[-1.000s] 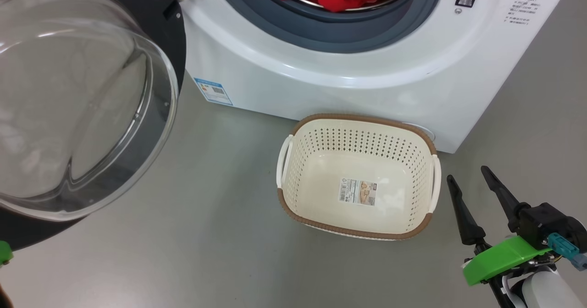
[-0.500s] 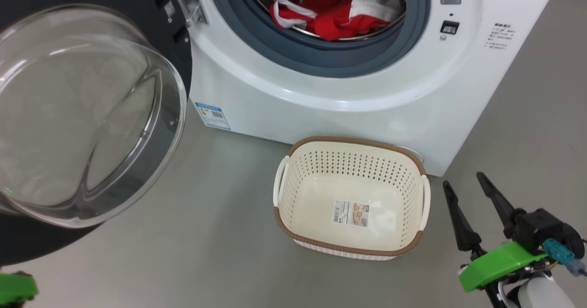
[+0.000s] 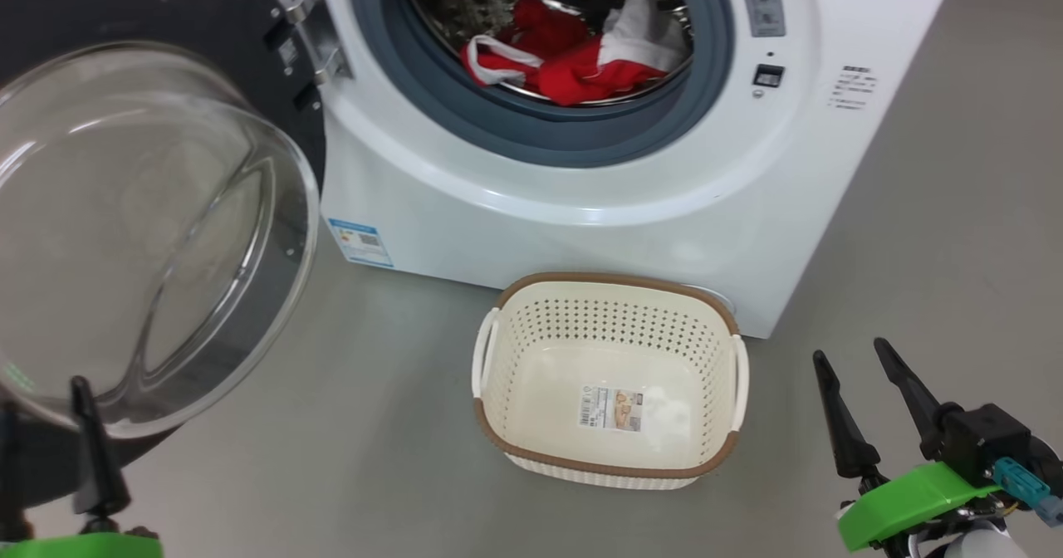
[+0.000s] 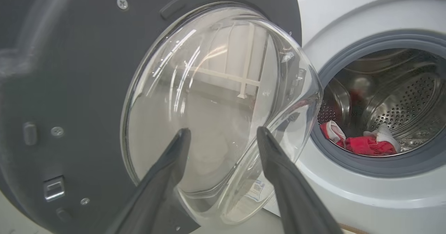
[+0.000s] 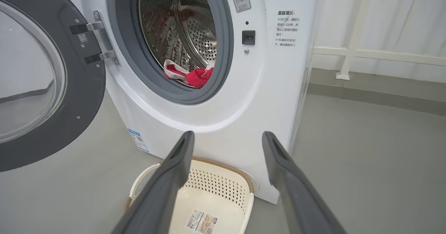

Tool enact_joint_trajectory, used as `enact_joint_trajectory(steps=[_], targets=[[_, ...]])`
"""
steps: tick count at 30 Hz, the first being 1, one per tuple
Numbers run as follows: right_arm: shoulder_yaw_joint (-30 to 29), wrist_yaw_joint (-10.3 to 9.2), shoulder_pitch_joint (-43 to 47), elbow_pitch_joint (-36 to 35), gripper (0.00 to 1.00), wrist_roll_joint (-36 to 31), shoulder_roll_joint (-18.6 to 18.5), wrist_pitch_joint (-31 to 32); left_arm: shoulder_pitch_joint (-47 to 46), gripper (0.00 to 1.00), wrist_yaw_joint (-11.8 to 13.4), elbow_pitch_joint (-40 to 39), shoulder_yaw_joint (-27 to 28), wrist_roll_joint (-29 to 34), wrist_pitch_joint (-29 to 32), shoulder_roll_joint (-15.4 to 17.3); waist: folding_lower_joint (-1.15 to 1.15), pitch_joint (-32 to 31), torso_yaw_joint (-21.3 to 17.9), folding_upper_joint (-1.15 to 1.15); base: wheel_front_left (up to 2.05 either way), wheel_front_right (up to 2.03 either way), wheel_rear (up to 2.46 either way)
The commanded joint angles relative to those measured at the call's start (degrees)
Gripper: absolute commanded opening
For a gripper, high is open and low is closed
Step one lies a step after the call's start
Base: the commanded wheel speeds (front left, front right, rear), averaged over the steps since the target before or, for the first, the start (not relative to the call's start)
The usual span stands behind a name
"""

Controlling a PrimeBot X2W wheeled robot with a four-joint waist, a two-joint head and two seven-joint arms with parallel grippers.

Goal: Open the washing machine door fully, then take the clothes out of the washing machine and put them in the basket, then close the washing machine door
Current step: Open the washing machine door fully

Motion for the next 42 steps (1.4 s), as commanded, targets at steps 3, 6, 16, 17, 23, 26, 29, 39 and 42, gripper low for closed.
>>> enact_joint_trajectory(steps=[3,6,16,17,23,26,29,39,42], targets=[[0.38,0.36,0.21,-1.80,1.00,0.81,-0.24,-0.52,0.87,1.00,0.07,-2.95,-0.88,-1.34,-0.27,1.42,0.00,-0.64,-1.72,0.00,0.00,0.00,0.00],[-0.28,0.36,0.62,-2.05,1.00,0.94,0.01,-0.52,1.96,1.00,0.07,-4.16,-4.38,-1.80,-0.27,1.57,0.00,-0.85,-2.95,0.00,0.00,0.00,0.00],[-1.90,0.36,1.14,-2.58,1.00,1.15,0.40,-0.52,3.05,1.00,0.07,-6.61,-13.44,-2.39,-0.27,1.61,0.00,-0.63,-7.40,0.00,0.00,0.00,0.00],[-1.97,0.36,1.08,-2.67,1.00,1.13,0.43,-0.52,3.00,1.00,0.07,-6.65,-13.97,-2.53,-0.27,1.68,0.00,-0.53,-7.89,0.00,0.00,0.00,0.00],[-2.46,0.36,0.75,-2.91,1.00,1.17,0.50,-0.52,2.87,1.00,0.07,-6.90,-16.07,-3.25,-0.27,2.13,0.00,-0.14,-10.88,0.00,0.00,0.00,0.00],[-2.80,0.36,0.79,-2.96,1.00,1.21,0.59,-0.52,3.01,1.00,0.07,-6.95,-16.75,-3.48,-0.27,2.40,0.00,-0.05,-12.25,0.00,0.00,0.00,0.00],[-3.17,0.36,0.84,-2.94,1.00,1.30,0.69,-0.52,3.23,1.00,0.07,-7.15,-17.65,-3.75,-0.27,2.59,0.00,0.07,-13.48,0.00,0.00,0.00,0.00],[-4.41,0.36,1.23,-3.33,1.00,1.32,1.20,-0.52,3.54,1.00,0.07,-7.76,-19.64,-4.16,-0.27,2.97,0.00,0.40,-16.61,0.00,0.00,0.00,0.00],[-4.68,0.36,1.26,-3.51,1.00,1.37,1.27,-0.52,3.36,1.00,0.07,-7.90,-19.89,-4.22,-0.27,3.05,0.00,0.66,-16.91,0.00,0.00,0.00,0.00]])
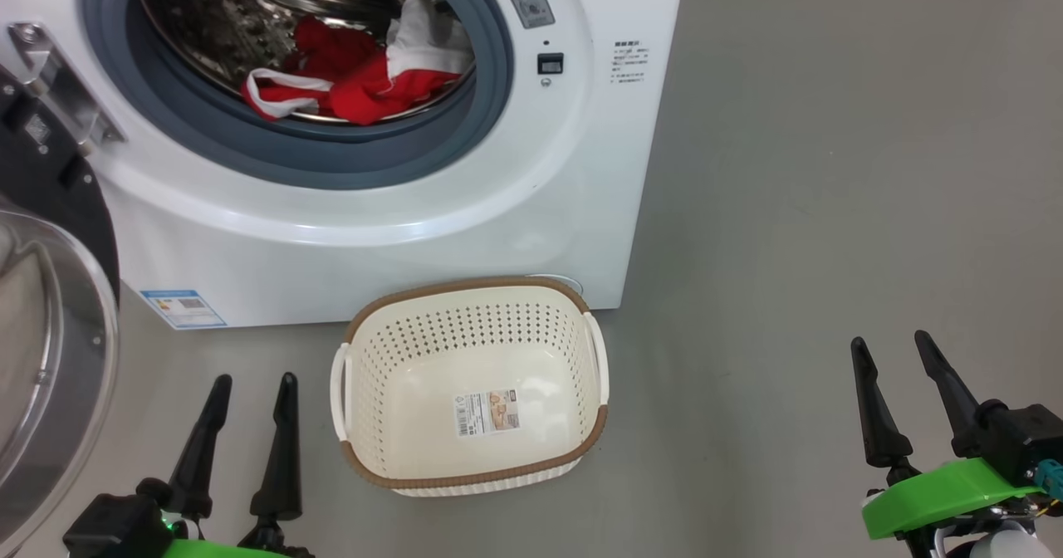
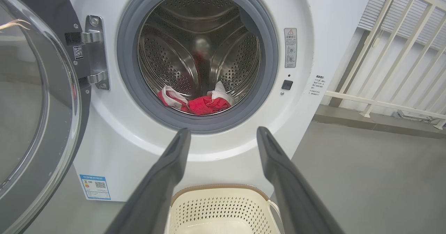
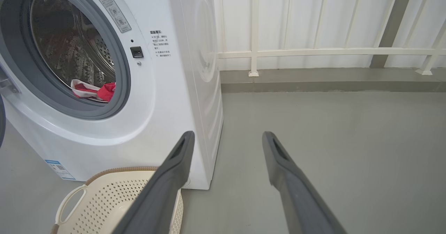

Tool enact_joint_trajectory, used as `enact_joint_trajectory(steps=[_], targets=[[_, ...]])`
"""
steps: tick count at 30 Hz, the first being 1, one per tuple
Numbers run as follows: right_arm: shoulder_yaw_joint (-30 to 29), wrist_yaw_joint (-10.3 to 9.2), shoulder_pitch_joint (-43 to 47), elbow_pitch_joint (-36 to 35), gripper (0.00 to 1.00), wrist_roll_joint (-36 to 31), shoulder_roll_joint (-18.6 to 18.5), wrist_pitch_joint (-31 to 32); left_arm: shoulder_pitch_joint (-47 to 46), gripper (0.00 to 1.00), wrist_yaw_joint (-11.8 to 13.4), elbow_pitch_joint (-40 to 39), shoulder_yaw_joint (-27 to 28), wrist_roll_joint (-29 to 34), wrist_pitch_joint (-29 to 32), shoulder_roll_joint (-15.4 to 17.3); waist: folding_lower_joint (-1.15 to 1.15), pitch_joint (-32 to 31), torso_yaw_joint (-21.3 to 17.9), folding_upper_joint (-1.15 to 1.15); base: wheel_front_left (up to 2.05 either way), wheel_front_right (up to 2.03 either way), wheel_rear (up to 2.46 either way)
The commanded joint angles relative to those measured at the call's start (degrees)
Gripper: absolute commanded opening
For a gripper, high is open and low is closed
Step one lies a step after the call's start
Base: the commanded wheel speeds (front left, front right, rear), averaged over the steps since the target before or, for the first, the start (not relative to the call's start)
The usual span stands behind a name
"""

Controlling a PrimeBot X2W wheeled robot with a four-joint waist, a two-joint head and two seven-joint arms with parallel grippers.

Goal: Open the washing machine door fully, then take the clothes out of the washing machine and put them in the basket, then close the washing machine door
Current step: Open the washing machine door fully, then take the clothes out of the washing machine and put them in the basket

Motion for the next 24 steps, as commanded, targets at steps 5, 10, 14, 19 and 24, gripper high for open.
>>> enact_joint_trajectory(steps=[5,10,14,19,24], targets=[[0.81,0.36,-0.05,-1.75,1.00,0.84,-0.39,-0.52,-0.95,1.00,0.07,-1.77,1.25,-0.78,-0.27,1.23,0.00,0.66,-0.68,0.00,0.00,0.00,0.00],[0.49,0.36,-0.02,-1.74,1.00,0.73,-0.25,-0.52,-0.93,1.00,0.07,-1.73,1.04,-0.94,-0.27,1.34,0.00,0.53,-0.87,0.00,0.00,0.00,0.00],[0.25,0.36,-0.10,-1.75,1.00,0.64,-0.15,-0.52,-1.00,1.00,0.07,-1.93,0.77,-0.90,-0.27,1.56,0.00,0.57,-0.73,0.00,0.00,0.00,0.00],[0.27,0.36,-0.29,-1.74,1.00,0.58,-0.08,-0.52,-1.13,1.00,0.07,-1.98,0.84,-0.74,-0.27,1.64,0.00,0.62,-0.50,0.00,0.00,0.00,0.00],[0.40,0.36,-0.25,-1.78,1.00,0.55,-0.16,-0.52,-1.11,1.00,0.07,-2.17,0.92,-1.02,-0.27,1.71,0.00,0.64,-0.36,0.00,0.00,0.00,0.00]])
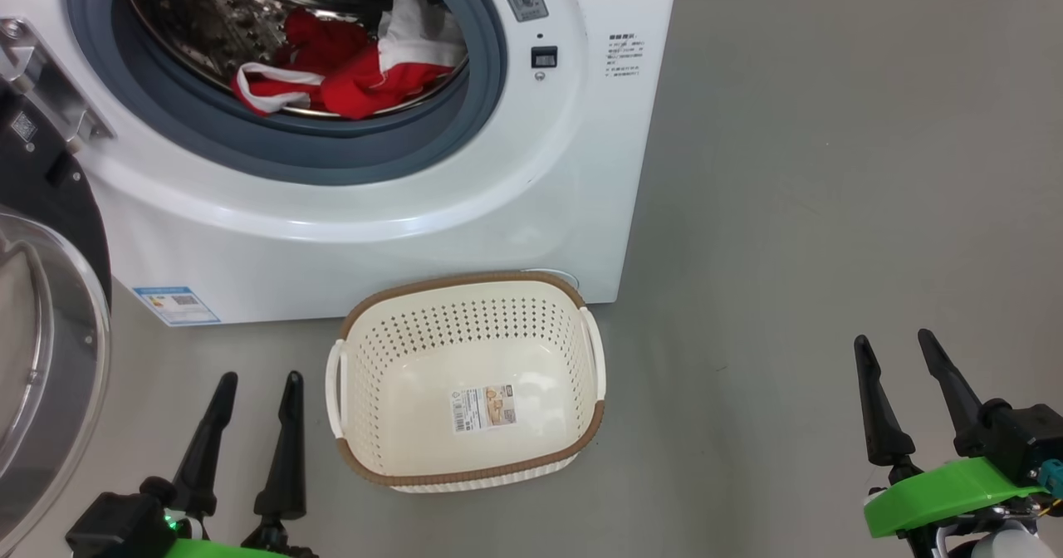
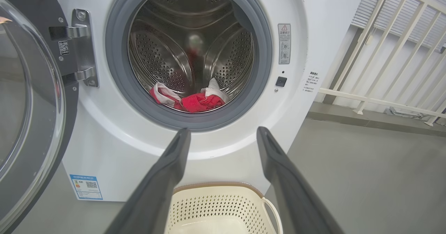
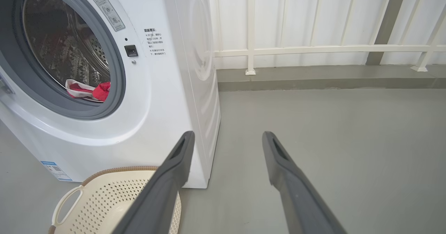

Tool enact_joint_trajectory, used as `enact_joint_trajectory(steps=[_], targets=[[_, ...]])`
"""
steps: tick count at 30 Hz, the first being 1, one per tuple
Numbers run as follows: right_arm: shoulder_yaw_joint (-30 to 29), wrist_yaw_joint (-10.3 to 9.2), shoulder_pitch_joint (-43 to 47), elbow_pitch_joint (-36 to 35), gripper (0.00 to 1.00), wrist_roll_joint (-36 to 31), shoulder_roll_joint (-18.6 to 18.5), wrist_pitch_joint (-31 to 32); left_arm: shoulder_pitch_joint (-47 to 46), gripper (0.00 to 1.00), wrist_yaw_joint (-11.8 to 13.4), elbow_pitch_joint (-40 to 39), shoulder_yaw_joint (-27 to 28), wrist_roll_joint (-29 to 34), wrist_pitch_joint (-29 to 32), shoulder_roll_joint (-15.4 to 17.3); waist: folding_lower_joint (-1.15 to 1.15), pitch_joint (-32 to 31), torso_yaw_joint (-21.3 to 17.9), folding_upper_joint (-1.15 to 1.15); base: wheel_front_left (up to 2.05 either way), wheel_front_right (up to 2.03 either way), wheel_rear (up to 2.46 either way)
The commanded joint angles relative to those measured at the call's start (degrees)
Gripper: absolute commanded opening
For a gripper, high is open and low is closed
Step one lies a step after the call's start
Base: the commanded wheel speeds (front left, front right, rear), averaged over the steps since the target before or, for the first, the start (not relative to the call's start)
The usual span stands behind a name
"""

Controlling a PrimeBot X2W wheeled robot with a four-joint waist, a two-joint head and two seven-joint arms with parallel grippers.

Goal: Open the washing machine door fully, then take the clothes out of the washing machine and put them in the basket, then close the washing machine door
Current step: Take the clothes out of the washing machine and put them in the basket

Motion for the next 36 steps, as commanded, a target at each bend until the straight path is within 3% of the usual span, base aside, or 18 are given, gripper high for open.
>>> enact_joint_trajectory(steps=[1,13,36], targets=[[0.99,0.36,-0.26,-1.58,1.00,0.55,-0.54,-0.52,-1.11,1.00,0.07,-1.66,1.89,-0.54,-0.28,1.32,0.00,0.07,0.05,0.00,0.00,0.00,0.00],[1.08,0.36,-0.45,-1.84,1.00,0.46,-0.56,-0.52,-1.75,1.00,0.07,-2.27,2.26,-1.41,-0.28,1.81,0.00,0.69,0.21,0.00,0.18,-0.18,0.00],[1.73,0.36,-1.02,-1.87,1.00,0.50,-0.47,-0.52,-2.41,1.00,0.07,-2.58,2.36,-1.43,-0.28,1.83,0.00,1.33,0.22,0.00,0.98,-0.98,0.00]])
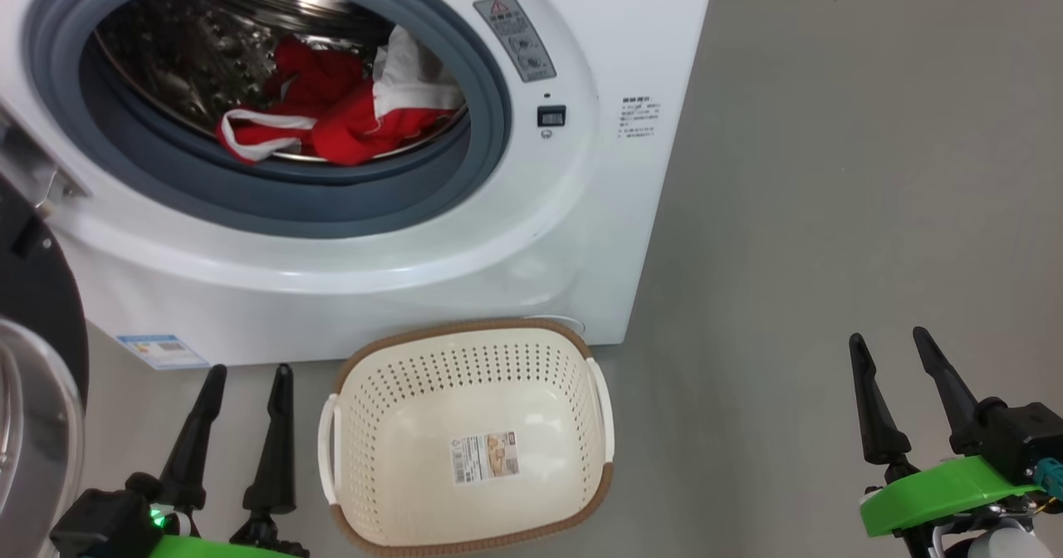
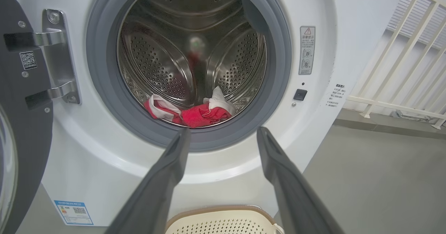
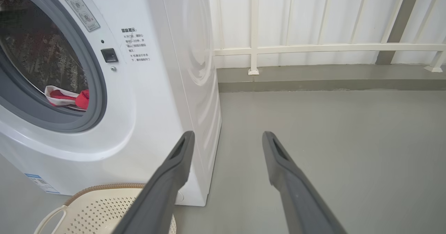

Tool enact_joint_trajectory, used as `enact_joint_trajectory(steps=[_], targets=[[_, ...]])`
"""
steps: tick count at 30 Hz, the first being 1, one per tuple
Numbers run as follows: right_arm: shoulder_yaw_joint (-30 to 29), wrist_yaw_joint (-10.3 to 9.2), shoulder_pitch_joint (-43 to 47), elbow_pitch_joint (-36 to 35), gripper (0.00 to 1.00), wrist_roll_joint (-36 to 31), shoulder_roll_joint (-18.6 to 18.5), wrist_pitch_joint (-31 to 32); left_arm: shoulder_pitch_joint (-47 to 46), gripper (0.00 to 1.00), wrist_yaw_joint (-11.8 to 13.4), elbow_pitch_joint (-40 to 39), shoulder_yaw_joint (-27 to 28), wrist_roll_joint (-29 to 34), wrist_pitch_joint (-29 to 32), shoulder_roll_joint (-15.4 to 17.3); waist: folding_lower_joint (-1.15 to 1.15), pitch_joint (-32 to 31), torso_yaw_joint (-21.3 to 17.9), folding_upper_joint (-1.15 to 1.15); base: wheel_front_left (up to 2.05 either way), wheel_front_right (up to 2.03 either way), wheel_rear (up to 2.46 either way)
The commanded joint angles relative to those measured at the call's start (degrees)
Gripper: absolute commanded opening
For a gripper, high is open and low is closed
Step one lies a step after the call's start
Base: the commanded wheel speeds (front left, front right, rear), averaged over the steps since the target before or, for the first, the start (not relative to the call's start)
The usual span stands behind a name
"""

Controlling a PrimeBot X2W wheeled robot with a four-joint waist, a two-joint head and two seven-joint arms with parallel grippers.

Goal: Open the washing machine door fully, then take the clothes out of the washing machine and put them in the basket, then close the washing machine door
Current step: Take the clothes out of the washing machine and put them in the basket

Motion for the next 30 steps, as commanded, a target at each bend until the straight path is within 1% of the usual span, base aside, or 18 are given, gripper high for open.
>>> enact_joint_trajectory(steps=[1,9,20,30], targets=[[1.17,0.36,-0.96,-1.53,1.00,0.50,-0.45,-0.52,-2.20,1.00,0.07,-1.49,2.16,-0.35,-0.28,0.73,0.00,0.03,0.00,0.00,0.95,-0.95,0.00],[0.99,0.36,-1.02,-1.35,1.00,0.57,-0.40,-0.52,-2.50,1.00,0.07,-0.76,2.54,-0.33,-0.28,0.31,0.00,0.03,0.06,0.00,0.67,-0.67,0.00],[1.02,0.36,-1.02,-1.42,1.00,0.59,-0.44,-0.52,-2.56,1.00,0.07,-0.36,2.01,-0.02,-0.28,0.35,0.00,0.27,0.29,0.00,0.01,-0.01,0.00],[1.02,0.36,-2.28,-1.95,1.00,0.47,-0.22,-0.52,-5.42,1.00,0.07,2.28,1.34,0.34,-0.28,0.51,0.00,3.11,0.10,0.00,0.00,0.00,0.00]])
